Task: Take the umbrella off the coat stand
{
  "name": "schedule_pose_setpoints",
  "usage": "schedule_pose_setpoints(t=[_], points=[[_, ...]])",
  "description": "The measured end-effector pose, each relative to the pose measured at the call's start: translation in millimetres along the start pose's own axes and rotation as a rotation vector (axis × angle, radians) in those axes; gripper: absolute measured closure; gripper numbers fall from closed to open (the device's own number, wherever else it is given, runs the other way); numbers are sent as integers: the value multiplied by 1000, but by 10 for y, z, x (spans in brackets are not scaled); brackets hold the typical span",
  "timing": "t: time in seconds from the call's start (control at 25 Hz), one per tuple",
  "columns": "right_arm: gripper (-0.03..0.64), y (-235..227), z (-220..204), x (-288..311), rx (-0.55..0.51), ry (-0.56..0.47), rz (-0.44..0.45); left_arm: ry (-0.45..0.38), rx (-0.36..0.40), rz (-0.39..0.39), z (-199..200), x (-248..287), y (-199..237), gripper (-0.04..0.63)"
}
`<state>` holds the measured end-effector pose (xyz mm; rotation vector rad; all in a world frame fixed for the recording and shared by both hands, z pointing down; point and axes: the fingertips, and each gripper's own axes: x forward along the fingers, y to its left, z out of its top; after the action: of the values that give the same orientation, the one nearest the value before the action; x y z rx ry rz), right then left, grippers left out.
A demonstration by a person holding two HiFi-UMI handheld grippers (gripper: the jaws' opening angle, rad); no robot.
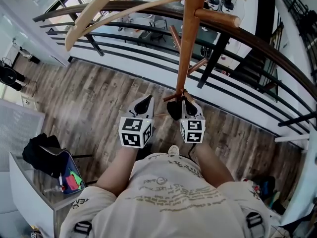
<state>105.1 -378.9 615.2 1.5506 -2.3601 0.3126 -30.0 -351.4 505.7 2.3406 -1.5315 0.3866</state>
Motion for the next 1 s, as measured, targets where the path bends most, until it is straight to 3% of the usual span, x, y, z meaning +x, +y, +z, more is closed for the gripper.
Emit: schedule_pose_setpoints(t=[0.68,1.0], points=[[612,-232,459,-844,-31,-107,-13,-38,-24,-92,31,95,-394,591],[612,-459,813,-1286,23,-190,-59,-68,-17,-148,146,156,-648,591]])
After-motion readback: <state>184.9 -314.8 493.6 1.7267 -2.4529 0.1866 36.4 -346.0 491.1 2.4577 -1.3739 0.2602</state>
